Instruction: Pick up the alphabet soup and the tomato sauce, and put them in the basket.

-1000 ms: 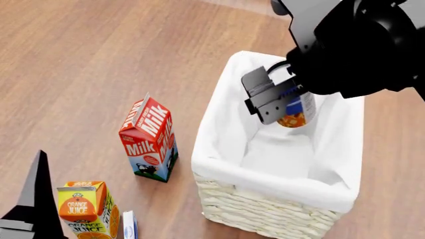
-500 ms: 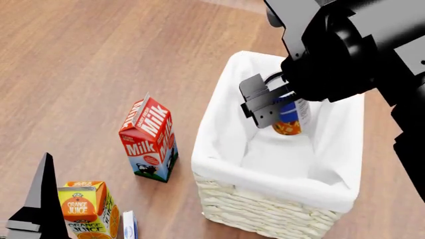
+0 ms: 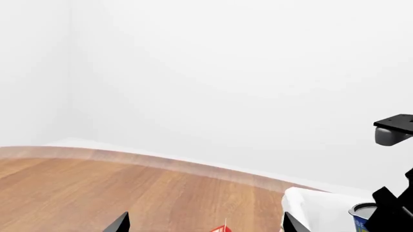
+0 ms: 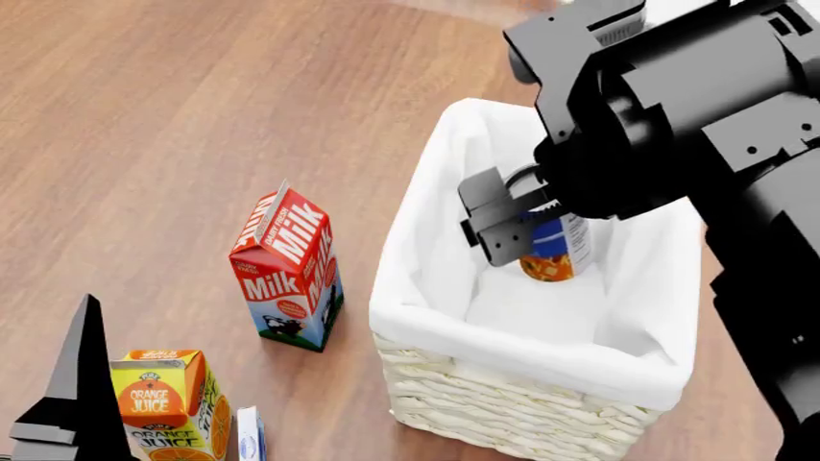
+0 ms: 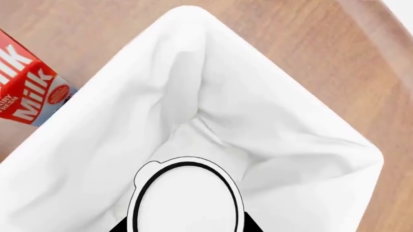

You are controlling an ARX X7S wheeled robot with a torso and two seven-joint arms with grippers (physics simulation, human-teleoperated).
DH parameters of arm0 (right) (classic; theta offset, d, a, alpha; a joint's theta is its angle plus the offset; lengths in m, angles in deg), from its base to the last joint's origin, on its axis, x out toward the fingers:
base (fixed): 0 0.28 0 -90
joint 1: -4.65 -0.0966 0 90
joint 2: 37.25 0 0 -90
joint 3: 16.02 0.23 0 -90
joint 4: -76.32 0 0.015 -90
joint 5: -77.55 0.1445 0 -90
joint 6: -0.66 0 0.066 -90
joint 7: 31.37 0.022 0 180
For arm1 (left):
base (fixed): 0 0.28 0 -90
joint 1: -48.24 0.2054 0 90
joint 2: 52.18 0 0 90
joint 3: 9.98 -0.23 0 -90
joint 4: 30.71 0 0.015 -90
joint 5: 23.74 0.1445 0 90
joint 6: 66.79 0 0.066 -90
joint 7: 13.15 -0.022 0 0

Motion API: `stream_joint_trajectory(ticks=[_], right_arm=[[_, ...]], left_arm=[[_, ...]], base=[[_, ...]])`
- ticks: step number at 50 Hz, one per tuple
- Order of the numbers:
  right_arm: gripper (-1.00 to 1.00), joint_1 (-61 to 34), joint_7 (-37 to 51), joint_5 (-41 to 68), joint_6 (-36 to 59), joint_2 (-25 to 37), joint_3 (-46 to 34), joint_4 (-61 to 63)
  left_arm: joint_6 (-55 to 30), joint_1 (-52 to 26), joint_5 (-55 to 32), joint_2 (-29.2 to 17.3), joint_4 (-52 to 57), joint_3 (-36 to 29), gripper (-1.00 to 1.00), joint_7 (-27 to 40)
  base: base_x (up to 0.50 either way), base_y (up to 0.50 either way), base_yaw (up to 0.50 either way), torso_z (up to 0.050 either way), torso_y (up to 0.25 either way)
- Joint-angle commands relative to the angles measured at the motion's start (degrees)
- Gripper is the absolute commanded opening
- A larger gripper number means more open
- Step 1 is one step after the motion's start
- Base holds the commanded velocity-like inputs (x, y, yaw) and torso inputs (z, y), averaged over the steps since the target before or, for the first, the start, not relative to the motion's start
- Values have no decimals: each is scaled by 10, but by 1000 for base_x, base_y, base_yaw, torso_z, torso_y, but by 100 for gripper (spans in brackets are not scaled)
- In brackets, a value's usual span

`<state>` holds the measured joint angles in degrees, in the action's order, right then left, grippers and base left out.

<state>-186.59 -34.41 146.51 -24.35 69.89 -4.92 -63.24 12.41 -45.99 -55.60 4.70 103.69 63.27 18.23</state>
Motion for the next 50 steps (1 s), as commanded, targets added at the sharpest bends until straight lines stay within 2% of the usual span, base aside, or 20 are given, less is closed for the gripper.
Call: stream_joint_trajectory(ticks=[1, 31, 50], right_arm=[[-100, 6, -20, -25, -18, -15, -7, -26], [-100, 34, -56, -56, -48, -49, -32, -73], [-100, 49, -45, -60, -69, -52, -25, -97]], left_arm=[[5, 1, -1, 0, -6, 1, 100, -2], [6, -1, 0, 0, -10, -4, 100, -1], [5, -2, -2, -2, -10, -6, 100, 1]], base=[[0, 0, 0, 0, 0], [0, 0, 0, 0, 1], [0, 0, 0, 0, 1]])
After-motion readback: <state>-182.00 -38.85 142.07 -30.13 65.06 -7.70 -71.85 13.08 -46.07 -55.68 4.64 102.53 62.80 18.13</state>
